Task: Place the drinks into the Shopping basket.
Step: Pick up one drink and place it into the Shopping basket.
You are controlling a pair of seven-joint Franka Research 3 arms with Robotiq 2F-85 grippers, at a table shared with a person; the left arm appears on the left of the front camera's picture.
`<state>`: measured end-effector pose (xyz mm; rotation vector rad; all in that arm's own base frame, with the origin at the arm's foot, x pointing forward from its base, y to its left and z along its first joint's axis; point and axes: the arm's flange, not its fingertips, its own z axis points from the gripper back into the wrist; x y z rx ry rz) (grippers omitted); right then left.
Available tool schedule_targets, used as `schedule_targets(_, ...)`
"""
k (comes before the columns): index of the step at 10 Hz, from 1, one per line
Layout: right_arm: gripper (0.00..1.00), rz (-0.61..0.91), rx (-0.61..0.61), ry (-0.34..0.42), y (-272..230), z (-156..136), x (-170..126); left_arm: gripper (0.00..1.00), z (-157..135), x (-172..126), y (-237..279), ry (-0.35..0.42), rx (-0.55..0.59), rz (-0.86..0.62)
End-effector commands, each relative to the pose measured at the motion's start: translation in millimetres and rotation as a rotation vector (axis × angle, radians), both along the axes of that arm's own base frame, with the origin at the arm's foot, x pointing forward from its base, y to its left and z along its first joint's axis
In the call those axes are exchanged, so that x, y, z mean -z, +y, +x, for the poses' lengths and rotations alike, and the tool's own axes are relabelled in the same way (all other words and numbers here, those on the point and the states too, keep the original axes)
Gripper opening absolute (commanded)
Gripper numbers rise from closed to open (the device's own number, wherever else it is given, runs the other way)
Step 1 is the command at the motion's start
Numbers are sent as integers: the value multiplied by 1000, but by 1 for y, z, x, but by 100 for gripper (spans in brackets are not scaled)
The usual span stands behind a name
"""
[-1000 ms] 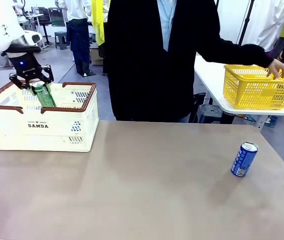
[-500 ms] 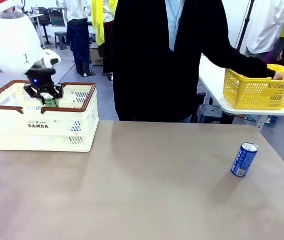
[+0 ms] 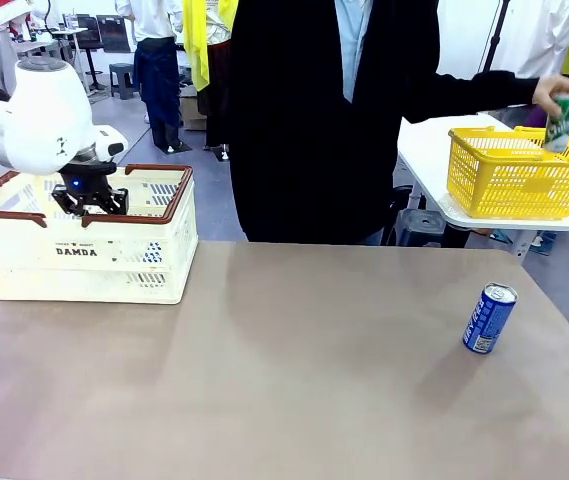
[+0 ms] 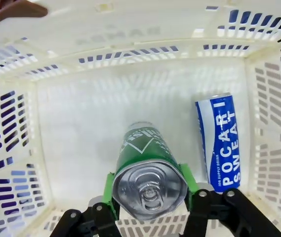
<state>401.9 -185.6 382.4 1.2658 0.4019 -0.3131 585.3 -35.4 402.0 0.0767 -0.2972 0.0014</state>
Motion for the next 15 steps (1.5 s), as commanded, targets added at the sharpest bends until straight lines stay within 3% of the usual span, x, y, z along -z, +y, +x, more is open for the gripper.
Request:
schedule_targets(1,100,-10,9,6,3,-2,-3,100,1,-6,-4,-23,-23,17)
schedule_targets(3,100,-10,9,6,3,-2,-3,100,-7,-25,5,-48,-27,-23)
schedule_targets(5,100,-10,9,6,3,-2,-3,100,-36,-79,26,-126,-8,-166)
schedule_targets(6,100,-10,9,6,3,-2,-3,100,-63,-111,39,-159,11,-251)
schedule_targets(7,100,-10,9,6,3,-2,-3,100,-101,-143,56,-140,66,-380)
schedule_targets(9,100,-10,9,6,3,-2,-3,100,-163,-177,104,-112,151,-618)
schedule_targets(10,100,-10,9,6,3,-2,-3,100,-191,-180,136,-72,239,-754)
schedule_targets(12,100,-10,9,6,3,-2,-3,100,-230,-162,207,-54,243,-961)
schedule_targets(15,100,-10,9,6,3,-2,-3,100,-241,-97,278,17,294,-1227)
